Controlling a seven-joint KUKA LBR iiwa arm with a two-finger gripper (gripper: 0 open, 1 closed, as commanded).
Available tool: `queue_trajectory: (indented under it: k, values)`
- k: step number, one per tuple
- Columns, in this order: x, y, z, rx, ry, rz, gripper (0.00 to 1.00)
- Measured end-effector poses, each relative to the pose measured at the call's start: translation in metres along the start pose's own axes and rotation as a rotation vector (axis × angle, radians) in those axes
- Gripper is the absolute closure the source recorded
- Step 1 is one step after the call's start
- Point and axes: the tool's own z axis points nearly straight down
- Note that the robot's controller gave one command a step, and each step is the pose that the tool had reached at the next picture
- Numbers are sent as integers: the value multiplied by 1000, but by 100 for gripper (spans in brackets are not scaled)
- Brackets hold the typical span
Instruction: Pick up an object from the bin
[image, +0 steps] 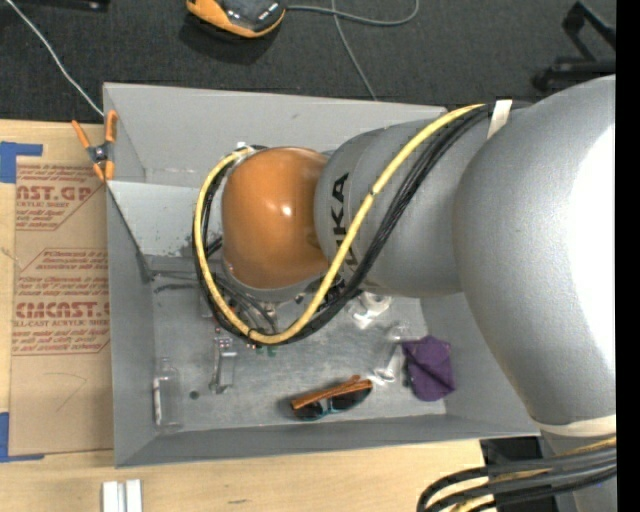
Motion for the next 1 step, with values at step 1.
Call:
queue_trajectory:
  k: [1]
  values:
    - [-2, -1, -4, -2, -7, 2, 0]
